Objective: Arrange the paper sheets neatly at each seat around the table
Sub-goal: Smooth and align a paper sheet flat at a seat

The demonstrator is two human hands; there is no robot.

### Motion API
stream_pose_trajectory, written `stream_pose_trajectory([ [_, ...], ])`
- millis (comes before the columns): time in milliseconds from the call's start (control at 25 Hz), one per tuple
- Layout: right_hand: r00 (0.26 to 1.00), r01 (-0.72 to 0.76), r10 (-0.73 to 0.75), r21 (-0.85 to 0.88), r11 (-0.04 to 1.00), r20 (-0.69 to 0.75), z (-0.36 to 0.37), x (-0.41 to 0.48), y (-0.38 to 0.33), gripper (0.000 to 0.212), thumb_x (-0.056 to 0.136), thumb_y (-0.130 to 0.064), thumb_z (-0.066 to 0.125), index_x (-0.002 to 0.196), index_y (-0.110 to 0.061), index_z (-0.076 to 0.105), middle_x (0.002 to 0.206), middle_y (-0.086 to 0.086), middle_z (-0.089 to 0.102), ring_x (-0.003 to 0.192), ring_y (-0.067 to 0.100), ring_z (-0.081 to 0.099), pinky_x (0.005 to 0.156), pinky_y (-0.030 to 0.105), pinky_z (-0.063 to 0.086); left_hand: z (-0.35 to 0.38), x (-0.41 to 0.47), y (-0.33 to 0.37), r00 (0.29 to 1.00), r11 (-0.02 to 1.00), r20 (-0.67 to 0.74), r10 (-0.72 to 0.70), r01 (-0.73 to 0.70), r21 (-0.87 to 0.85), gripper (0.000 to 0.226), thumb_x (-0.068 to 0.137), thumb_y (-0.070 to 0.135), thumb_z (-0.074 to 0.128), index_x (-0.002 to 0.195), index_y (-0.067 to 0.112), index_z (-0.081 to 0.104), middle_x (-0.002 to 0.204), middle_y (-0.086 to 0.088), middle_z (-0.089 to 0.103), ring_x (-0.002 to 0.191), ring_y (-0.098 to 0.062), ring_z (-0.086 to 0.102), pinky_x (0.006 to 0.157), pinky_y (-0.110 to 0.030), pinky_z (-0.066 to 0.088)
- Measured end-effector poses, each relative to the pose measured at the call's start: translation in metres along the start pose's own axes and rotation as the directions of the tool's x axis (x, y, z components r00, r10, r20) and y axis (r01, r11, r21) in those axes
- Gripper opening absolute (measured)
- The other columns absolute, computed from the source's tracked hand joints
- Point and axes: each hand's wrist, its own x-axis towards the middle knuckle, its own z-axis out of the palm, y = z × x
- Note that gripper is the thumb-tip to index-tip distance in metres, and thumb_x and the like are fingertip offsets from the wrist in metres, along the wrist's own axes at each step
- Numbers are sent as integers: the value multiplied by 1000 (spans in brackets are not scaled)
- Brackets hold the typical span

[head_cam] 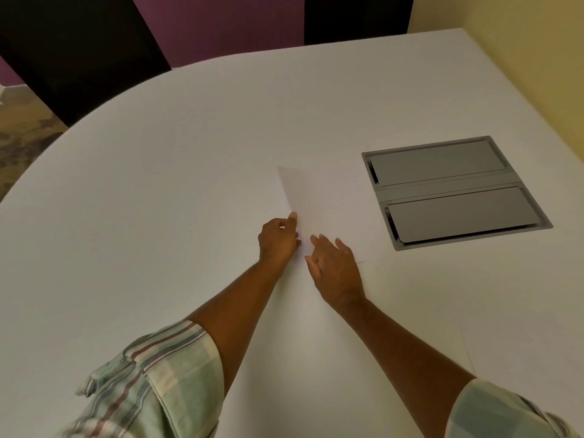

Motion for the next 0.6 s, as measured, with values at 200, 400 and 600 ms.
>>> stream_pose_trajectory([
  [200,983,181,-180,44,982,-18,-5,-34,-10,37,94,-46,72,114,-15,78,129,2,74,127,19,65,116,48,43,2,-8,3,996,991,10,-90,91,-101,33,105,27,59,133,12,66,130,-9,72,114,-31,70,104,-50,58],
  [400,954,-184,263,417,890,-141,-41,-30,-4,44,101,-34,63,135,-5,64,138,12,67,129,23,59,112,37,45,-17,-30,-4,998,990,62,0,8,-138,17,100,19,59,108,26,72,105,5,77,96,-19,74,89,-40,63],
  [600,829,-548,541,409,730,144,-71,-2,10,66,106,-30,55,160,-2,28,165,18,35,153,33,32,124,44,27,-53,-65,-17,987,979,159,0,32,-201,20,99,25,64,117,27,75,106,6,80,96,-18,77,83,-34,63],
])
